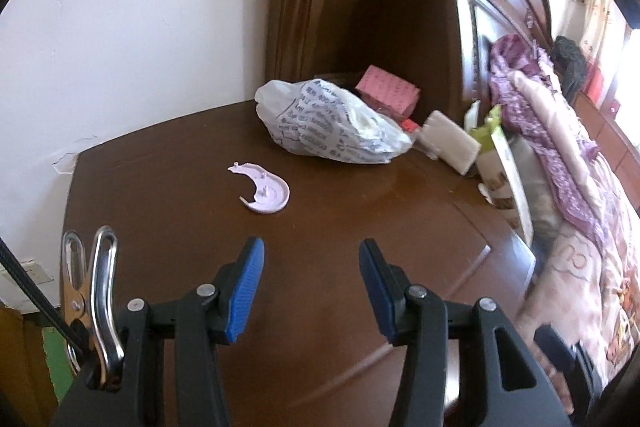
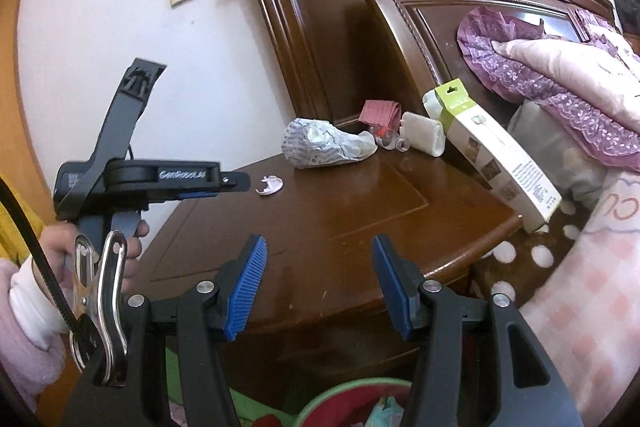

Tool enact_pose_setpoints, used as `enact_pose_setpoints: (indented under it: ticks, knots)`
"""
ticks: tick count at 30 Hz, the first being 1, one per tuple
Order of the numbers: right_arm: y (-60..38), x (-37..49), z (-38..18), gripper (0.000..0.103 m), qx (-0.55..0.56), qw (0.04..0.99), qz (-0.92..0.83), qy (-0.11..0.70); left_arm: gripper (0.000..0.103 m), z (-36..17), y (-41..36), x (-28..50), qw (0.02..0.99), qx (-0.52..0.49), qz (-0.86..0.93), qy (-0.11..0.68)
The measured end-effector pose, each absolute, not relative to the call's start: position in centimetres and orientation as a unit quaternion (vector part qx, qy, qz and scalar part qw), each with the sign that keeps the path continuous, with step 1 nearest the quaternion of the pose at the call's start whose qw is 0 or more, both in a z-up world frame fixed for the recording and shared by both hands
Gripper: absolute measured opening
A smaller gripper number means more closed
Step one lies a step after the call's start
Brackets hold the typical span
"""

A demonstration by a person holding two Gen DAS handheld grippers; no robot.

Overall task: Collect trash
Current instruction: 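Raise both grippers back up to the nightstand toward the pink plastic piece, then close the left gripper on the lavender plastic disc while the right gripper moves to the white printed bag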

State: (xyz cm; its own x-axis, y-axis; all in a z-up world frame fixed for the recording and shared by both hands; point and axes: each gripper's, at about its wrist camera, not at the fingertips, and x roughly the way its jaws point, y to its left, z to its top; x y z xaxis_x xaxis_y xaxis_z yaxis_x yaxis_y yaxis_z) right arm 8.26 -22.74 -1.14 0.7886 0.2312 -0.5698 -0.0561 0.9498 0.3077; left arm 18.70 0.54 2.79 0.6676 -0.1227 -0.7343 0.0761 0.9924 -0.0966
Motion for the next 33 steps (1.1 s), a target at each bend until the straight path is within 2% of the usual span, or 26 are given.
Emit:
enact_pose_setpoints:
  ticks: [11,27,28,30,31,33]
  knots:
    - [-22.2,10.7,-3.6,0.056,0.117,0.936,0.079,0.322,0.054,0.6,0.6,25.4,0.903,-0.017,-0.003,0.429]
    - [-22.3,11.5,-5.6,0.056,0.134,0.930,0.099,0.327,0.055,-1.6,0.4,28.4,0.898,-0.012,0.029,0.439]
    - [-22.2,11.5,-5.6,0.056,0.133,0.931,0.099,0.325,0.054,-1.8,0.3,28.6,0.898,-0.014,0.030,0.438]
    - [-22.2,11.4,-5.7,0.056,0.130,0.932,0.098,0.323,0.034,-1.8,0.6,28.7,0.900,-0.019,0.032,0.435]
    - [-22.1,11.4,-5.7,0.056,0.129,0.933,0.098,0.323,0.029,-1.8,0.8,28.7,0.900,-0.024,0.032,0.434]
    - [-22.1,11.3,-5.8,0.056,0.127,0.933,0.098,0.322,0.027,-1.8,1.2,28.6,0.900,-0.035,0.027,0.433]
